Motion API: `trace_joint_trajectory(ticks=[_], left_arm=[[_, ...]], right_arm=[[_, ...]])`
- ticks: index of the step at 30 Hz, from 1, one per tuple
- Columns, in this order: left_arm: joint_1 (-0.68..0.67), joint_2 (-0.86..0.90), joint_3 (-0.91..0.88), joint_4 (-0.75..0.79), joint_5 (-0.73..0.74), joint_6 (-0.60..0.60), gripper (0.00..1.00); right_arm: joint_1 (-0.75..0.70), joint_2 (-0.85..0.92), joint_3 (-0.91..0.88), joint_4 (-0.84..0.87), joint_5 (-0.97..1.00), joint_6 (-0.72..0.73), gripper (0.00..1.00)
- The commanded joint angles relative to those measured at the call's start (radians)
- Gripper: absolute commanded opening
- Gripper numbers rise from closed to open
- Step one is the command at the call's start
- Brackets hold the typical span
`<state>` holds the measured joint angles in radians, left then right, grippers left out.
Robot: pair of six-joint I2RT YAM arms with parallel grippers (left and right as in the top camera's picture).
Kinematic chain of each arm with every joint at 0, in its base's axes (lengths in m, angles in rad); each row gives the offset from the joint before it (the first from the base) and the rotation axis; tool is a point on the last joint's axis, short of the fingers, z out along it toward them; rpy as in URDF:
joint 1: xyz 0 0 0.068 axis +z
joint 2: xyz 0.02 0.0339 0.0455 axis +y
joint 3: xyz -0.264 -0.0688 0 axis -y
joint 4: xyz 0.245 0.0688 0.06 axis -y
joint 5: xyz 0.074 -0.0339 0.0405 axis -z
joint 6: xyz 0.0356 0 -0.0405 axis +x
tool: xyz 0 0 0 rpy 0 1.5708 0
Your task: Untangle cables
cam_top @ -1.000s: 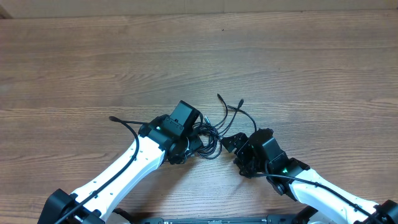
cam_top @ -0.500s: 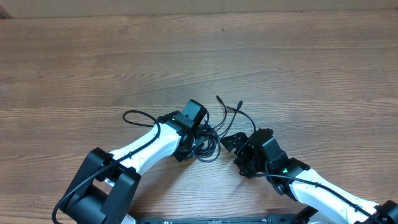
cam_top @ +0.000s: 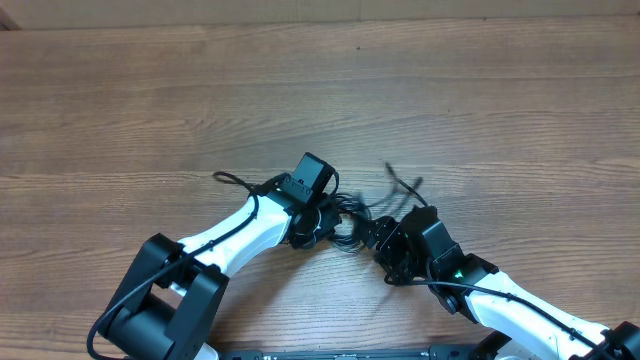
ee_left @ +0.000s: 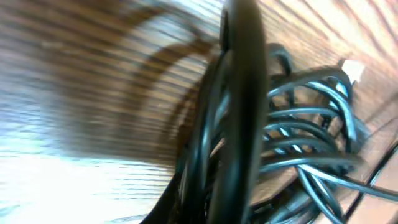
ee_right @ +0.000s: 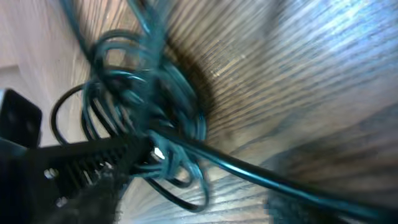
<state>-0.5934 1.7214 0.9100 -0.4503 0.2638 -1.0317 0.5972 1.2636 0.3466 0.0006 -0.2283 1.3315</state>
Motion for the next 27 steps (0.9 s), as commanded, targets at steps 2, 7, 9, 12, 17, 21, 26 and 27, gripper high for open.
trace_joint_trajectory(ticks=[2,7,9,12,17,21,26,27], left_arm=[[0.000,0.027,-0.011,0.012,0.189,0.275,0.04],[0.024,0.027,-0.011,0.002,0.384,0.518,0.04],[0.043,0.027,-0.011,0.001,0.452,0.586,0.04],[0.111,0.027,-0.011,-0.027,0.518,0.675,0.04],[0.298,0.027,-0.011,-0.105,0.511,0.719,0.04],[0.444,0.027,-0.011,-0.130,0.466,0.682,0.11],[0.481,0.026,0.011,-0.160,0.318,0.675,0.43],[0.481,0.026,0.024,-0.179,0.293,0.668,0.44]], right_arm=[[0.004,0.005,-0.007,0.006,-0.001,-0.025,0.65],[0.004,0.005,-0.007,0.011,0.010,-0.024,0.61],[0.004,0.005,-0.007,0.012,0.017,-0.025,0.59],[0.004,0.005,-0.007,0.012,0.023,-0.024,0.58],[0.004,0.005,-0.007,0.013,0.030,-0.024,0.58],[0.004,0.005,-0.007,0.020,0.042,-0.024,0.69],[0.004,0.005,-0.007,0.024,0.049,-0.024,0.83],[0.004,0.005,-0.007,0.024,0.050,-0.024,0.86]])
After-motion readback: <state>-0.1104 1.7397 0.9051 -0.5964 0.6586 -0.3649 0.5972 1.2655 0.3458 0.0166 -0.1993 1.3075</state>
